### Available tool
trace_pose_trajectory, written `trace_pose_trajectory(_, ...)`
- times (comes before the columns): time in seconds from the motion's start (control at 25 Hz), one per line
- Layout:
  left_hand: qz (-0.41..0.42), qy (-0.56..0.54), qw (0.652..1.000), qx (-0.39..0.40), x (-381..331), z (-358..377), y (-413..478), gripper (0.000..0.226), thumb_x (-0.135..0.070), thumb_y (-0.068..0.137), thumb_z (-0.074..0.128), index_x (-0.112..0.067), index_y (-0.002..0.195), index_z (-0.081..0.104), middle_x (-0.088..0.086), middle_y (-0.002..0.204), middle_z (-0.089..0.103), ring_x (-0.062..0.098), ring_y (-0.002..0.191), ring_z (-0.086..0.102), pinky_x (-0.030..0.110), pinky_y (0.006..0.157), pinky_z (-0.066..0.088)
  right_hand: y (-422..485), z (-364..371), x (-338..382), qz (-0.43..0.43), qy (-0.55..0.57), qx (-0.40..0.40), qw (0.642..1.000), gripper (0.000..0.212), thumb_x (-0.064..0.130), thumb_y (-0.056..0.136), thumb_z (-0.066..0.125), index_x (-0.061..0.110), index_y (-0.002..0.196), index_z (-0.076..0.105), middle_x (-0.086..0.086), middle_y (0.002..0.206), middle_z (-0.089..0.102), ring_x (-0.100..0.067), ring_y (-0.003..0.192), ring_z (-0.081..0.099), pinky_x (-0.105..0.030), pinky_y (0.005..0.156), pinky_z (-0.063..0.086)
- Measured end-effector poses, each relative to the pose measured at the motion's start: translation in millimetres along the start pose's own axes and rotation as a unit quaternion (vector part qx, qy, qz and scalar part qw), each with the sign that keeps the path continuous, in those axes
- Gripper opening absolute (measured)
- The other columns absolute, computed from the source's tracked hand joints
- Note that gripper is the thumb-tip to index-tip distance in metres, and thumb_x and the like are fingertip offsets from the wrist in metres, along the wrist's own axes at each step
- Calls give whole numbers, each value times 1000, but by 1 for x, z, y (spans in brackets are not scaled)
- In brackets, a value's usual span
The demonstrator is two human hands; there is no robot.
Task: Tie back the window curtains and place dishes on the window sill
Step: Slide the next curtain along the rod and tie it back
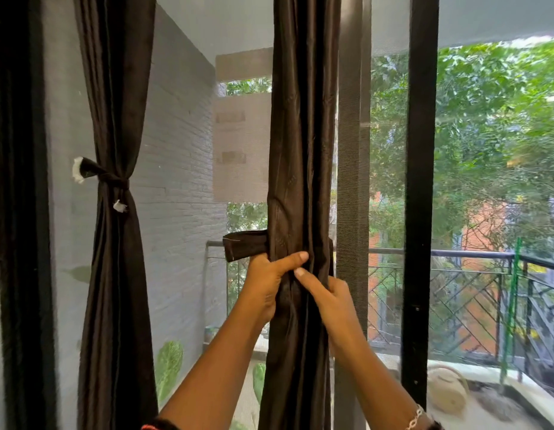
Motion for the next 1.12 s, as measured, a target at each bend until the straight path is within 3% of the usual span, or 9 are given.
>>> trace_pose_trajectory(0.08,-3,-11,1000,-5,-1,-2,1,13,7,75,64,-4,82,67,6,70,73,19,62,70,26,55,56,-6,-8,-2,-48,45,-68,996,30,33,85,58,13,68,71,-10,74,72,-20,70,69,-28,63,55)
trace_pose_trajectory(0.2,-11,-16,1000,-7,-2,-6,2,14,7,77,62,-2,87,66,4,69,73,18,61,70,25,53,56,-7,-29,2,-193,-70,-243,948,22,25,88,57,22,66,60,-1,65,60,-7,59,54,-21,56,43)
trace_pose_trajectory(0.32,-17,-23,1000,-3,-4,-8,1,14,7,78,61,-4,86,65,3,69,73,17,61,70,24,53,55,1,-34,17,-169,-119,-126,970,17,30,80,65,23,92,55,7,82,64,-2,77,60,-8,63,44)
trace_pose_trajectory(0.44,-13,-23,1000,-1,-3,-8,1,14,7,79,59,-4,85,65,3,68,73,17,61,70,24,52,56,7,-32,25,-63,-58,10,996,23,18,82,64,19,99,48,2,68,69,-9,67,67,-16,59,50)
trace_pose_trajectory(0.64,-19,-22,1000,0,-3,-14,3,12,5,80,60,-4,85,65,3,68,73,15,61,70,25,57,58,4,-49,38,22,119,-8,993,16,-2,84,53,13,82,58,-8,65,60,-15,51,57,-21,47,50)
trace_pose_trajectory(0.8,4,0,1000,-6,2,-15,5,12,-1,80,63,-13,80,66,-2,69,73,12,65,70,22,59,57,0,-48,58,59,287,87,952,30,-3,63,54,5,84,74,-11,82,71,-15,66,68,-23,58,56)
trace_pose_trajectory(0.92,52,92,994,-29,9,-14,5,10,-12,82,65,-22,81,65,-8,80,70,14,81,68,25,72,54,-1,-35,65,-18,224,81,971,45,-11,61,48,9,93,73,-10,95,72,-15,80,70,-24,67,57)
trace_pose_trajectory(1.04,173,256,950,-38,20,-12,1,20,-16,90,56,-14,109,62,-1,107,63,17,106,58,27,89,46,-4,-7,63,-91,132,100,982,60,-24,72,47,11,120,56,-6,112,68,-16,99,66,-26,77,55)
trace_pose_trajectory(1.12,219,312,924,-16,27,-13,1,33,-23,94,46,-7,121,56,6,114,62,22,106,59,19,82,47,-8,9,60,-127,18,107,986,70,-8,75,61,15,137,38,6,123,59,-9,110,60,-22,81,54)
Point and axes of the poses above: each hand's wrist, its own y-axis towards the middle knuckle, its own z-axis out of the palm, x = y × z, the point moved 1 cm from there along y, towards the middle knuckle
